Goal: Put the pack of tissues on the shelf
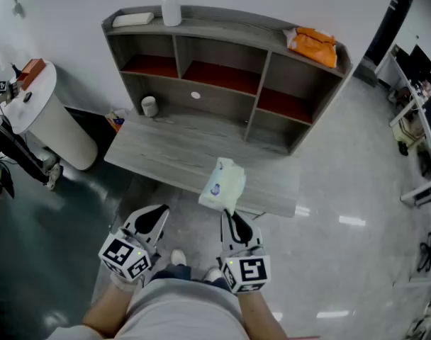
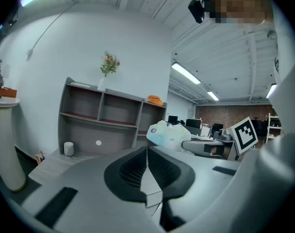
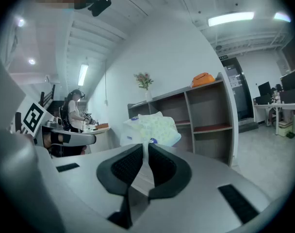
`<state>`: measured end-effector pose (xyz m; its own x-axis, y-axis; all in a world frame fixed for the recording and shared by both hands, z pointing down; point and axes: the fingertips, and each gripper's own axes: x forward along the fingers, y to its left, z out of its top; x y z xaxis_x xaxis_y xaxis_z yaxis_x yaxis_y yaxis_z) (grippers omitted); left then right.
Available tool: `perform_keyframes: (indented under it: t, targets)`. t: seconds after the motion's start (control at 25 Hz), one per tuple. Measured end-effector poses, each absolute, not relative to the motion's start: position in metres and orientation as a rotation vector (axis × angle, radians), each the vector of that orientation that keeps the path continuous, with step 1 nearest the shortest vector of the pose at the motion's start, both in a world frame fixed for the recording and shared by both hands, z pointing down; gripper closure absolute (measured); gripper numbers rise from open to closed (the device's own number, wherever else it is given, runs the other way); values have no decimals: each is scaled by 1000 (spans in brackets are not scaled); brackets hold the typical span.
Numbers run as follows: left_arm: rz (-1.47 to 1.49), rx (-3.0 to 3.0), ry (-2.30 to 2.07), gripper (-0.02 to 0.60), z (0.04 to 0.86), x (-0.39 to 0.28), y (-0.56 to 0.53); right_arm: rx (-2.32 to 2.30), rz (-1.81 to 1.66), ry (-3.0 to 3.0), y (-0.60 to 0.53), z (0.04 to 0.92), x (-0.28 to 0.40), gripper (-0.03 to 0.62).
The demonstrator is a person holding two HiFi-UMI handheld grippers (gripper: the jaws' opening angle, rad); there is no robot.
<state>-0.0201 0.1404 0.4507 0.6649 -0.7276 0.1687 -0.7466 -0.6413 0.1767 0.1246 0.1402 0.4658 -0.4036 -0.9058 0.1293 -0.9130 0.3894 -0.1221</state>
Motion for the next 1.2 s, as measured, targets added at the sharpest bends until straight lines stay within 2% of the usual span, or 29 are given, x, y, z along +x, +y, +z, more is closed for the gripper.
perform_keyframes:
  t: [0.44, 0.88, 1.2]
  targets:
    - [90, 2636, -1144, 557, 459, -67, 120, 1678, 269, -2551, 122, 468, 70, 548]
    - [86, 2622, -1079, 557, 475, -148, 89, 1784, 279, -2479, 90, 474, 10, 548]
    - [94, 2640, -1014, 557, 483, -162, 71, 1854, 287, -2448, 69, 474, 0, 549]
